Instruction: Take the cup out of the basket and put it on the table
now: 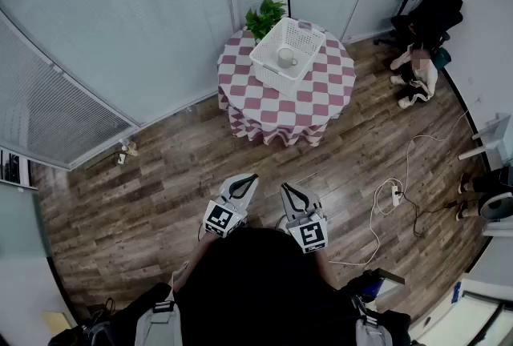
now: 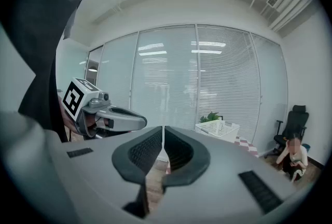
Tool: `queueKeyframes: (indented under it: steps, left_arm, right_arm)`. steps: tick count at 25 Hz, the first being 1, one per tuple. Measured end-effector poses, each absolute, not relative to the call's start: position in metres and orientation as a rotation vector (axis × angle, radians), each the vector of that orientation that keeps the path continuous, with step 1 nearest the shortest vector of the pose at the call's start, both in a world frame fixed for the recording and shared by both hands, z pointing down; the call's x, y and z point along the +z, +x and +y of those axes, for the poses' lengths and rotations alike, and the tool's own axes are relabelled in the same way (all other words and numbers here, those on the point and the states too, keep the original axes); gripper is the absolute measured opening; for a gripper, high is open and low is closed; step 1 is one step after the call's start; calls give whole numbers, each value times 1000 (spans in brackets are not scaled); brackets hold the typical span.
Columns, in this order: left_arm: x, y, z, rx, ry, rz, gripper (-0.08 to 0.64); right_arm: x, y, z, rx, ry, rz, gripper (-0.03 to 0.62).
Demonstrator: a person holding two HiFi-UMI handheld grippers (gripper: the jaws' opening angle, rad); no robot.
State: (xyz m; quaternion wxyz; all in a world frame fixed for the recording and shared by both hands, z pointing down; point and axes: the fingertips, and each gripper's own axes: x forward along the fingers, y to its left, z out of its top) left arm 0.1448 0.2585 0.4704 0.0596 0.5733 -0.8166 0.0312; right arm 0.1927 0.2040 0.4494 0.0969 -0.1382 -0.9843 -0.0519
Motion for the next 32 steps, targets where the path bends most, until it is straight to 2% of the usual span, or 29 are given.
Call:
queueKeyframes:
  steps: [14,32]
  left_arm:
    - [461,123,290,77,1792,-2522,6]
    - [479,93,380,18,1884,-2434,5]
  right_arm:
    - [452,147,229,-161,-409,-2960,26]
    - [469,101,332,-157,-400,-2913,26]
